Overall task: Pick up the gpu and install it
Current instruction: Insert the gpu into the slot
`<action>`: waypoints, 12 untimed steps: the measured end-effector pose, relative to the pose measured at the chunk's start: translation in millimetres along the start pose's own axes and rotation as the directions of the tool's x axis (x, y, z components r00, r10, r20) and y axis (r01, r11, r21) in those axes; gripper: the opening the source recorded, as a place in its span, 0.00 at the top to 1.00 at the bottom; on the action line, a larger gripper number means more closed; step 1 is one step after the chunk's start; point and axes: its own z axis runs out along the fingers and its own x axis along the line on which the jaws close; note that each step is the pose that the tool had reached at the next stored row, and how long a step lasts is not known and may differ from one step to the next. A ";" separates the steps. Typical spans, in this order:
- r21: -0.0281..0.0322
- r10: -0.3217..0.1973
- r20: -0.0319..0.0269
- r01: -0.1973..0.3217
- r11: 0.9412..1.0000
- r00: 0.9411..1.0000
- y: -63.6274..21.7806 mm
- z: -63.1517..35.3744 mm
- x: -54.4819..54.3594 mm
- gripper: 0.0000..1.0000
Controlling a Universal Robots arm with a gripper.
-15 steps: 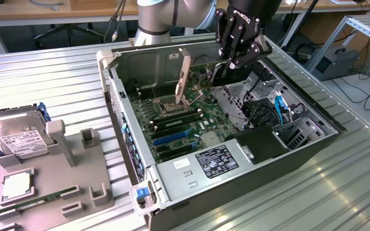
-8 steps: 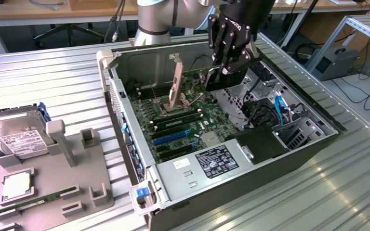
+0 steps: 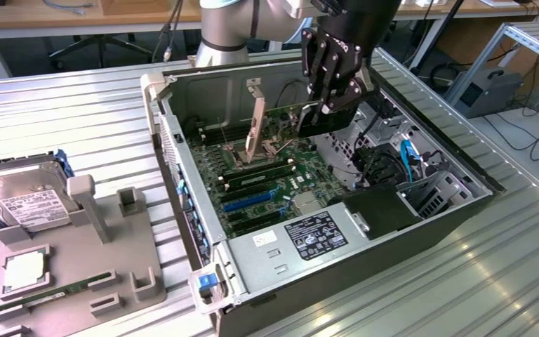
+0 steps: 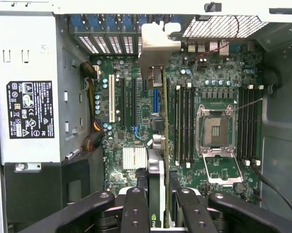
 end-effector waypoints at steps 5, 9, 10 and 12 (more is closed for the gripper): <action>0.000 0.000 0.000 0.000 1.000 1.000 0.0 0.0 0.0 0.73; 0.000 0.000 0.000 0.000 1.000 1.000 0.0 0.0 0.0 0.73; 0.000 0.000 0.000 0.000 1.000 1.000 0.0 0.0 0.0 0.73; 0.000 0.000 0.000 0.000 1.000 1.000 0.0 0.0 0.0 0.73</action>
